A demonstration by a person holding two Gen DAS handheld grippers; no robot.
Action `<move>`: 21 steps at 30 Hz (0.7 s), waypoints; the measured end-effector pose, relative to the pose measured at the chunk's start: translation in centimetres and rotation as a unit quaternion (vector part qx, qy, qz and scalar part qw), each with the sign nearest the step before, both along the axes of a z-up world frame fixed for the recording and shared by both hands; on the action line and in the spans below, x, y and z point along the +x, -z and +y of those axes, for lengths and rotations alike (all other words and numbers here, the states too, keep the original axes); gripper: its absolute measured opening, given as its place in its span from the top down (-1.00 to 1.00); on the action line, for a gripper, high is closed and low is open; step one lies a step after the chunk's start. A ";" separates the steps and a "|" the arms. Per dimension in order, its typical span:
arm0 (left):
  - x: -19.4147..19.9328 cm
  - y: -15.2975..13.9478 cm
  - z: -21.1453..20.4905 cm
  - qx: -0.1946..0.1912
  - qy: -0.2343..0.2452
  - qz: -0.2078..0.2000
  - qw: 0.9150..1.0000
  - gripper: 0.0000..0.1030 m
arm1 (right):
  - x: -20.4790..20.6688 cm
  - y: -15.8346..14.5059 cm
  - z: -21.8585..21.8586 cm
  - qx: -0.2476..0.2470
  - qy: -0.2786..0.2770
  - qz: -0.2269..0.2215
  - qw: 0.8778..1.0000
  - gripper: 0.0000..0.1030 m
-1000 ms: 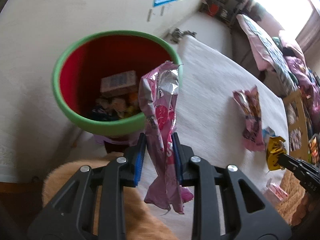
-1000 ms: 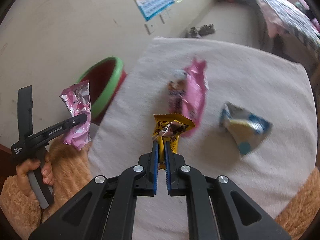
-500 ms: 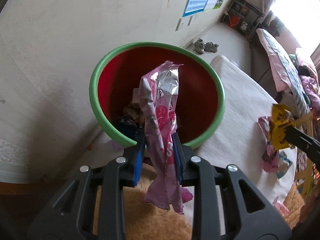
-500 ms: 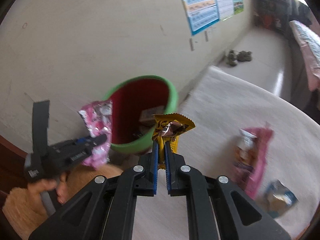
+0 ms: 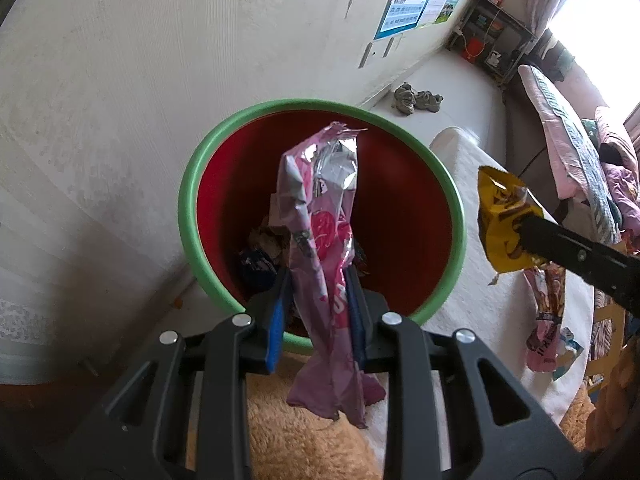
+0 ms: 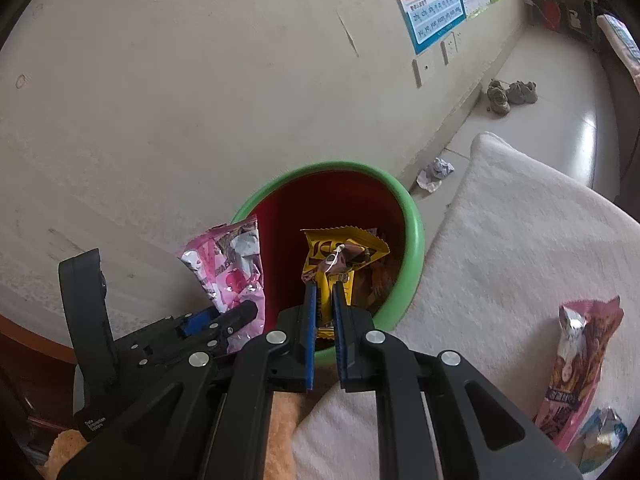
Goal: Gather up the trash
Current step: 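Open both grippers to drop pink and yellow wrappers into bucket, then grasp pink snack bag with left gripper while right gripper grasps blue-white wrapper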
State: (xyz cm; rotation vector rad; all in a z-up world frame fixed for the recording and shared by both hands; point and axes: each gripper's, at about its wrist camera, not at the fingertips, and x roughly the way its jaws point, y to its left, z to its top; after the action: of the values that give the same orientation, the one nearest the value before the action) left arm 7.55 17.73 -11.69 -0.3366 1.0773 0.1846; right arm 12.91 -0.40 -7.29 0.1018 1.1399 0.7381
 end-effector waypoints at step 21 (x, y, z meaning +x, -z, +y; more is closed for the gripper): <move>-1.8 -0.7 -2.7 0.017 0.013 -0.017 1.000 -0.14 | -4.7 -0.7 -11.9 -0.038 0.055 -0.046 0.997 -0.16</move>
State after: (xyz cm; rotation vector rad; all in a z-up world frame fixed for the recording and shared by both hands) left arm 5.75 15.06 -10.96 -0.2933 1.0423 0.1735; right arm 8.18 -12.30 -6.61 0.0650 1.0654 0.5955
